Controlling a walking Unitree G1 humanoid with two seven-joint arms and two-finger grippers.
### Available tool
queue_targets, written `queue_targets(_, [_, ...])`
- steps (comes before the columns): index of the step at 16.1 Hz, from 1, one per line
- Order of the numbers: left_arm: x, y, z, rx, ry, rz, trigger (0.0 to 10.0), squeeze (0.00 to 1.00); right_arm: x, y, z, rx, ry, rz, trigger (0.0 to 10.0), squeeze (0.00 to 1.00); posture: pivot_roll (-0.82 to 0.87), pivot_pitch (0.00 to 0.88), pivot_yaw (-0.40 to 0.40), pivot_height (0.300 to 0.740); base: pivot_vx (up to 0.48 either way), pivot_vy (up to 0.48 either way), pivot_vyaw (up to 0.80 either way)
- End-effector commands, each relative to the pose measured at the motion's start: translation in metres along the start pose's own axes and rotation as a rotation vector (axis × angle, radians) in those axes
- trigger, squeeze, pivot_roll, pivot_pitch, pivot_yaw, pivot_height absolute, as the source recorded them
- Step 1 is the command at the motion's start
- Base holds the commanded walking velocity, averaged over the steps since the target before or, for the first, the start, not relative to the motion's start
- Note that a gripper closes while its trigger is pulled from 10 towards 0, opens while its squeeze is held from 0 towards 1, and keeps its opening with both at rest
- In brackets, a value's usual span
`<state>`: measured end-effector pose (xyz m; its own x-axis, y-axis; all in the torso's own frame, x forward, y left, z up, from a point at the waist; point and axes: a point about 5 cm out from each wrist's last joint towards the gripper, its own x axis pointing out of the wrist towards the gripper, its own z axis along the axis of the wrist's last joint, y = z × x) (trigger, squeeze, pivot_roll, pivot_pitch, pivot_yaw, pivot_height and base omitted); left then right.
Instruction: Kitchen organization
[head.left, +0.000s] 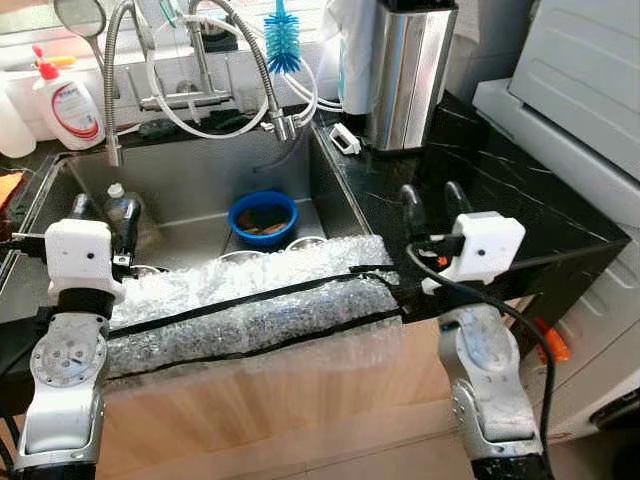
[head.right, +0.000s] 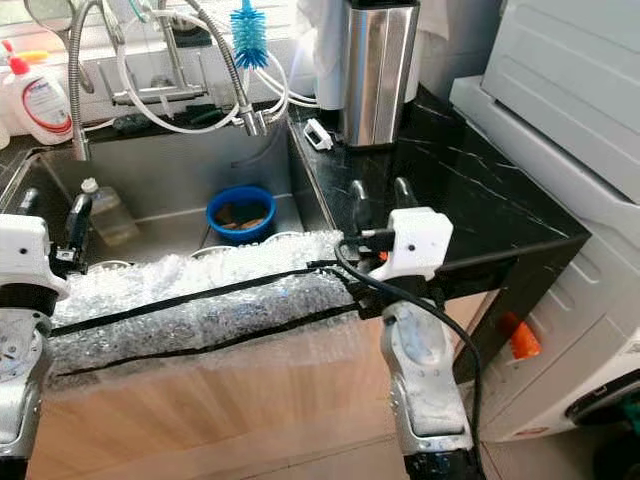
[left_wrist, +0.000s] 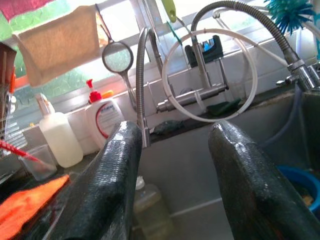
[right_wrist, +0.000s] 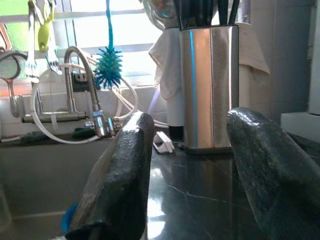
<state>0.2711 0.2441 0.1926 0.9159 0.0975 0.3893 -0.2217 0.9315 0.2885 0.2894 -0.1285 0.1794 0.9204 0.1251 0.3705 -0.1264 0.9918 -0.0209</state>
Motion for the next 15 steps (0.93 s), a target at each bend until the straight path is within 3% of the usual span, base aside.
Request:
queue_targets(1, [-0.002, 0.001, 0.001, -0.013, 0.006, 0.025, 10.0, 0.0, 0.001, -0.001, 0.005, -0.004, -0.029, -0.002, 10.0, 0.0, 0.03, 0.0, 0.018, 0.74, 0.0, 0.0, 0.0])
queue_targets(4, [-0.006, -0.013, 0.0, -0.041, 0.018, 0.017, 10.0, 0.0, 0.006, -0.001, 0.01, -0.016, -0.053, -0.003, 10.0, 0.0, 0.02, 0.0, 0.006, 0.74, 0.0, 0.0, 0.72])
queue_targets(10, [-0.001, -0.015, 0.002, -0.059, 0.006, 0.036, 10.0, 0.0, 0.008, -0.003, 0.008, -0.028, -0.05, 0.006, 10.0, 0.0, 0.03, 0.0, -0.006, 0.74, 0.0, 0.0, 0.77])
queue_targets(15, [-0.006, -0.02, 0.0, -0.075, 0.021, 0.06, 10.0, 0.0, 0.012, -0.004, 0.01, -0.04, -0.053, 0.035, 10.0, 0.0, 0.02, 0.0, -0.026, 0.74, 0.0, 0.0, 0.78])
